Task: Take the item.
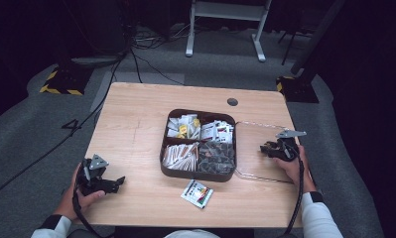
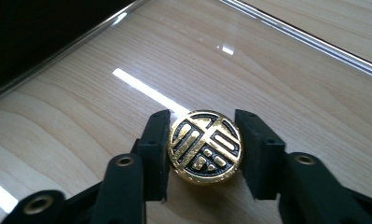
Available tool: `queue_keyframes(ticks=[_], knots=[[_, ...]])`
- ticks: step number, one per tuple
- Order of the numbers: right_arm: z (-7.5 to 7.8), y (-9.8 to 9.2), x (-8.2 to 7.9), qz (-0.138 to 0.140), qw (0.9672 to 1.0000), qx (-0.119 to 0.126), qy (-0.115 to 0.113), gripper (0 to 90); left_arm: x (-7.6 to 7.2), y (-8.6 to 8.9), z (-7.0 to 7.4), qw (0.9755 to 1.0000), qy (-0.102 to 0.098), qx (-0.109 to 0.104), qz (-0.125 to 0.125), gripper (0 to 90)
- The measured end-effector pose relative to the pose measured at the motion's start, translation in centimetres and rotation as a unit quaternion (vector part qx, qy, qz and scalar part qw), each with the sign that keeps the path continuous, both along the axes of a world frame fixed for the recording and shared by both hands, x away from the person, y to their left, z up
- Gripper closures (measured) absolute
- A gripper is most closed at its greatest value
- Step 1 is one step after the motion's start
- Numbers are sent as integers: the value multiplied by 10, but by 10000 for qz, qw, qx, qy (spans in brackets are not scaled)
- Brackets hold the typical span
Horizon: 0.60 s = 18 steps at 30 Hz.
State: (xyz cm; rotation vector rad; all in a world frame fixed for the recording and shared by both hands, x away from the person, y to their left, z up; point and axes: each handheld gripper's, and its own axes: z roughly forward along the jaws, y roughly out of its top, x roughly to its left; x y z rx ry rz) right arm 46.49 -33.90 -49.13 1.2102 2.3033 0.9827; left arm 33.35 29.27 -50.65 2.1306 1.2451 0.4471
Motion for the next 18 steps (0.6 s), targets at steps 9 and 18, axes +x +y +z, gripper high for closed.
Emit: queue_keyframes(ticks=[9, 18], knots=[[1, 1, 0, -12, 10000, -90, -20, 594, 0, 0, 0, 10000, -5, -7, 4, 4], [4, -5, -1, -181, 9997, -159, -10, 595, 0, 0, 0, 10000, -4, -7, 5, 4]])
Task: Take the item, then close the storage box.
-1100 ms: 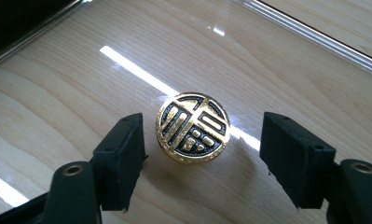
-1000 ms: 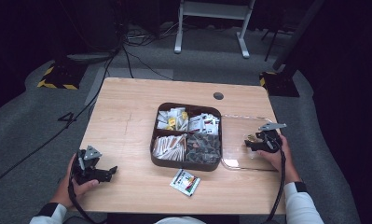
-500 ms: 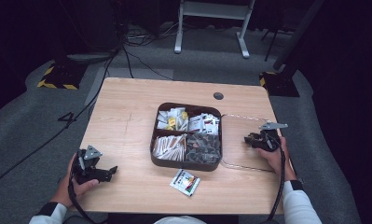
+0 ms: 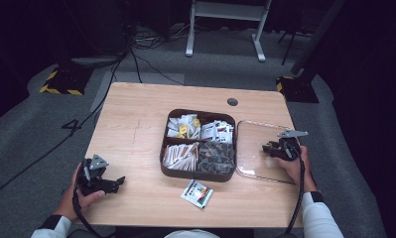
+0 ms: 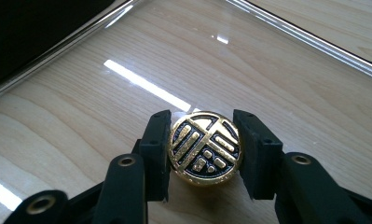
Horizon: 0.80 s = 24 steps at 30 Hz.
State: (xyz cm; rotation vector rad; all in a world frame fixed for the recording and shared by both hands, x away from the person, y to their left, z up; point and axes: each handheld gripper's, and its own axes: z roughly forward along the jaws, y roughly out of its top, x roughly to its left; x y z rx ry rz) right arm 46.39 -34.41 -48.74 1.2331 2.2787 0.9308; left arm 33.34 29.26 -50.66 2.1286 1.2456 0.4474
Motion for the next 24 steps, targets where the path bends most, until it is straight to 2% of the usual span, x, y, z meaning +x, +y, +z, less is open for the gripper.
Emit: queue_keyframes(ticks=[2, 6, 9, 15, 24], knots=[[4, -2, 0, -58, 10000, -10, -44, 595, 0, 0, 0, 10000, -1, 1, -1, 4], [10, -6, -1, -120, 9997, 140, -132, 595, 0, 0, 0, 10000, 2, -2, 0, 5], [13, -5, -2, -113, 9998, 74, -166, 595, 0, 0, 0, 10000, -1, 0, -1, 4], [23, -5, -4, -162, 9994, 109, -275, 595, 0, 0, 0, 10000, -3, 5, -4, 4], [58, -1, -16, -72, 9975, 295, -636, 595, 0, 0, 0, 10000, -1, -1, -7, 4]])
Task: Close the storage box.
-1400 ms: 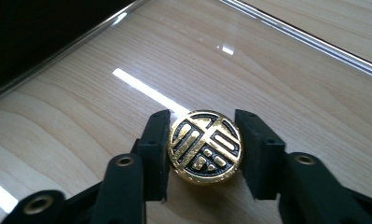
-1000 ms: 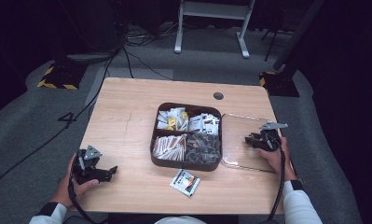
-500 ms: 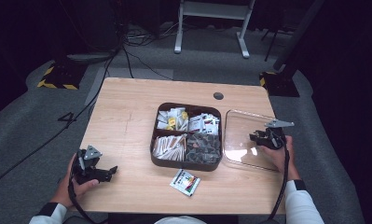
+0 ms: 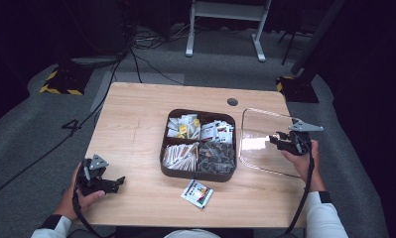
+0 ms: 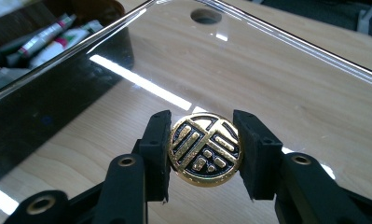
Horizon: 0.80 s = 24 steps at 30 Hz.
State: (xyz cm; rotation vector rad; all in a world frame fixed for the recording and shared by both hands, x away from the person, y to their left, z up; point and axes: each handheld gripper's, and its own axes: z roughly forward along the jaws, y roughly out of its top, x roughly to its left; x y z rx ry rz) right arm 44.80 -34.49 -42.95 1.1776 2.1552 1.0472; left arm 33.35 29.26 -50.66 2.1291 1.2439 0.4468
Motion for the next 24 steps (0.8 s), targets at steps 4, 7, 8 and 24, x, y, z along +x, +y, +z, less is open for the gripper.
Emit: queue_keyframes(ticks=[4, 7, 8, 24], knots=[[10, 9, -4, 101, 9999, 33, -88, 595, 0, 0, 0, 10000, 0, 2, 0, 4], [12, 19, -4, 194, 9998, 3, -75, 595, 0, 0, 0, 10000, 0, 0, 1, 4], [12, 21, -4, 204, 9998, -1, -67, 595, 0, 0, 0, 10000, 2, 4, -3, 4], [18, 59, -5, 513, 9986, -93, -58, 595, 0, 0, 0, 10000, 5, -20, 11, 4]])
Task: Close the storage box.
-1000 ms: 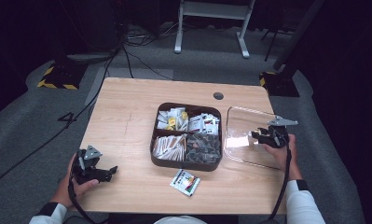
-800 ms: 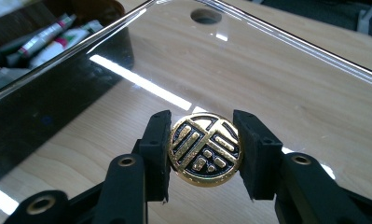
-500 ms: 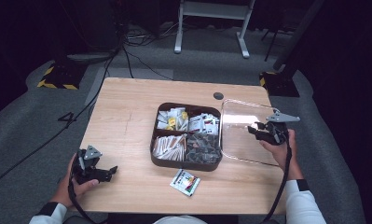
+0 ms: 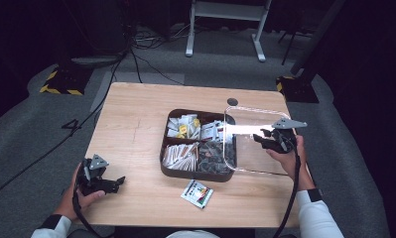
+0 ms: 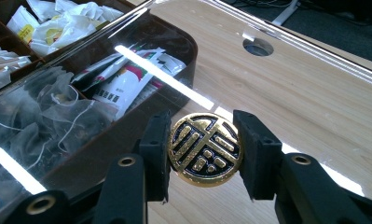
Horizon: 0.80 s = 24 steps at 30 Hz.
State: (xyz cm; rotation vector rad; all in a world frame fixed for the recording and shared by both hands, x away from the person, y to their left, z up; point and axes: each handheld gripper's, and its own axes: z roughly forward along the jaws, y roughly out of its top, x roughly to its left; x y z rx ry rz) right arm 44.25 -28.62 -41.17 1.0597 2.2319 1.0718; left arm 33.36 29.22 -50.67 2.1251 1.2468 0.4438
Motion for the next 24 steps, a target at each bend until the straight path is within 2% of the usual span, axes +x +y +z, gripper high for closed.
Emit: queue_keyframes(ticks=[19, 24], knots=[[-1, 61, 7, 352, 9990, -276, 65, 595, 0, 0, 0, 10000, -6, 6, 0, 5], [-1, 81, 11, 435, 9987, -247, 95, 595, 0, 0, 0, 10000, -6, 5, 0, 5]])
